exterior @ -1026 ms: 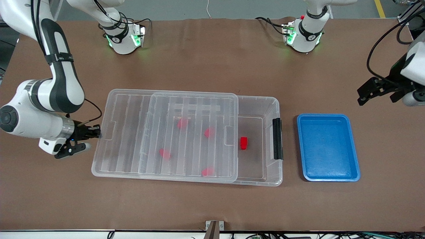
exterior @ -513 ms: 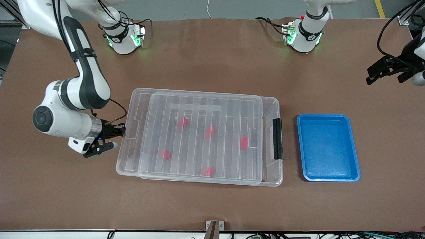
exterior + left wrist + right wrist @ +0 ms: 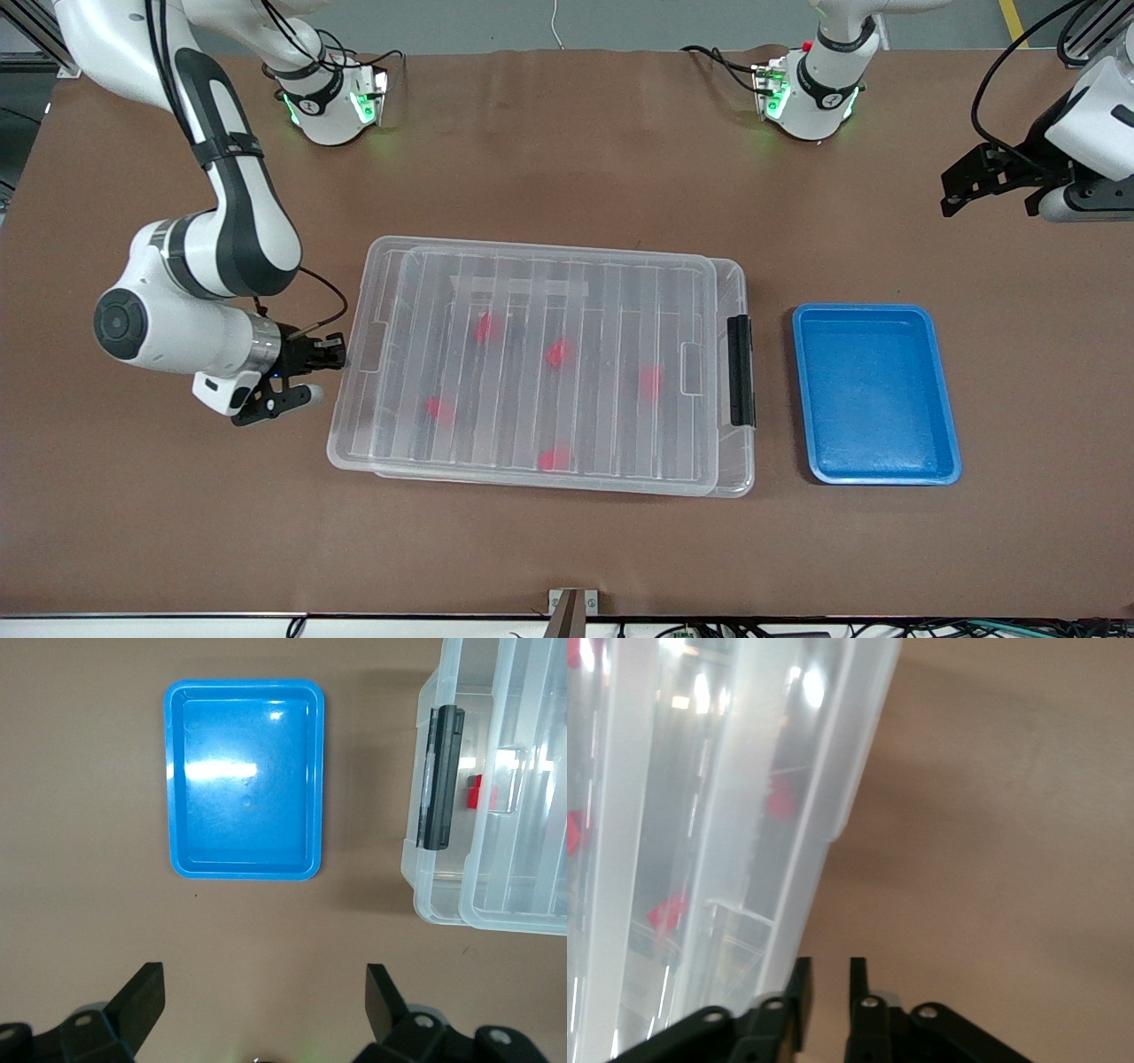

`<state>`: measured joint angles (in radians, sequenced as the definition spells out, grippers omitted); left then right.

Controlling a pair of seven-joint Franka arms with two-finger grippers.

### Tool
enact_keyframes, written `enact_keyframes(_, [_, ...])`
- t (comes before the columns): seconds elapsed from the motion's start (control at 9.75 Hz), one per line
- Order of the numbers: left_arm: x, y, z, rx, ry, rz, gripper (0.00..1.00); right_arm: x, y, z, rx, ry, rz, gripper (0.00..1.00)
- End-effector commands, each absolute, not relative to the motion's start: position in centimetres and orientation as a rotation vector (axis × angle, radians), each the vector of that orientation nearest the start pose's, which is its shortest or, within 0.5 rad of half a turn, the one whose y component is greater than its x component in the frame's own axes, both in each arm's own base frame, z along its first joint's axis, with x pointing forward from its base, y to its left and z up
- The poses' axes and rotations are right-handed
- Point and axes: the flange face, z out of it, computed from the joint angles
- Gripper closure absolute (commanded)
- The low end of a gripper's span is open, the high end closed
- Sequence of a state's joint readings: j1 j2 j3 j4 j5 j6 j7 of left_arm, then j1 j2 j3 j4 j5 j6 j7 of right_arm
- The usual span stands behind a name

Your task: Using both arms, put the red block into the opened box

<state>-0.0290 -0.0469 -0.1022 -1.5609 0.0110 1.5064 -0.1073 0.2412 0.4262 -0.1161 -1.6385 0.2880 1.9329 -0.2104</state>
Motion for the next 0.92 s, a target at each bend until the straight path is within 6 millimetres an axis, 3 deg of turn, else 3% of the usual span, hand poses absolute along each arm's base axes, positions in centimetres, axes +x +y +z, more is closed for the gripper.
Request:
enact_keyframes(0.0, [53.3, -6.4, 62.7, -3.125, 0.038, 0.082, 0.0, 63.6, 6.9, 45.9, -3.054, -0.006, 0.05, 0.0])
enact_keyframes(0.21, [53.5, -5.8, 63.0, -3.124, 0.023, 0.072, 0.0, 60.2, 3.6, 54.1, -3.133, 0.144, -0.021, 0.0])
enact_keyframes(0.31, [53.6, -5.5, 63.2, -3.127, 0.014, 0.063, 0.0, 58.3, 0.4, 57.4, -3.121, 0.197, -0.014, 0.0])
enact_keyframes(0.51, [54.8, -5.5, 63.6, -3.128, 0.006, 0.046, 0.0, 54.6, -5.0, 63.0, -3.104, 0.095, 0.02, 0.0])
enact_keyframes(0.72, [54.9, -5.5, 63.5, -3.13, 0.011, 0.046, 0.0, 52.9, -6.2, 65.0, -3.097, 0.109, 0.061, 0.0])
enact_keyframes(0.82, [54.9, -5.6, 63.6, -3.129, -0.001, 0.044, 0.0, 52.7, -6.4, 64.5, -3.096, 0.112, 0.068, 0.0])
